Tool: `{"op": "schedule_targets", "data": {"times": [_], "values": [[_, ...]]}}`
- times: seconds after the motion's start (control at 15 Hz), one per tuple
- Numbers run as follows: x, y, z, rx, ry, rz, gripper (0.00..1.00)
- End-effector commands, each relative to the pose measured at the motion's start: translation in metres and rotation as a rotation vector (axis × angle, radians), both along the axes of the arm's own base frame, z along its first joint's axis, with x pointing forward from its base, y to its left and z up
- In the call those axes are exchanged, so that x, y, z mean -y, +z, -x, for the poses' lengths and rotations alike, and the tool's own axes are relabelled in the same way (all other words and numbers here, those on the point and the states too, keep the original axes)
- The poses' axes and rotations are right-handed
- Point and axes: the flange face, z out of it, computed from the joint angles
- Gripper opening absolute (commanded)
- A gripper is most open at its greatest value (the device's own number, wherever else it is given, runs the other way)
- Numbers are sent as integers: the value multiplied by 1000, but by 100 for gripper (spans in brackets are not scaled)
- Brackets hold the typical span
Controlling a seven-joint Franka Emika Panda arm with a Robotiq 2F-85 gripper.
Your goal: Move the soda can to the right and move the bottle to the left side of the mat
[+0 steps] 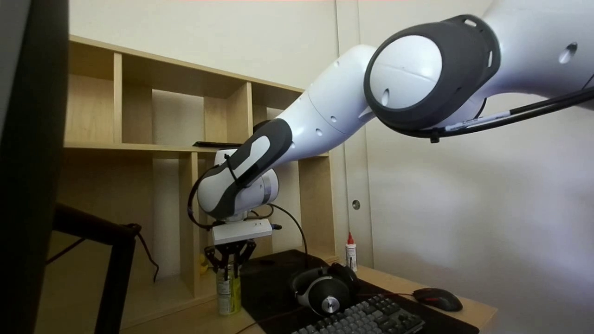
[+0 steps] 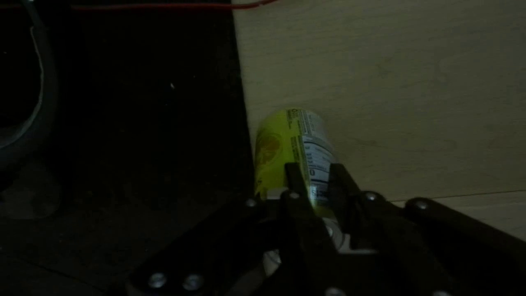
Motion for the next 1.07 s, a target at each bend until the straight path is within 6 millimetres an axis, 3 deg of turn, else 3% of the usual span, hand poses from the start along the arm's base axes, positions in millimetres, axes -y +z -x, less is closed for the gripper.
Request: {"op": "schedule_targets", "data": {"times": [0.0,0.4,1.0], "values": [[-2,-3,-2,-21,-12,27,54],[-2,-4,-8,38,0,41,96],[-3,-5,-8,78,-43,0,100]]}}
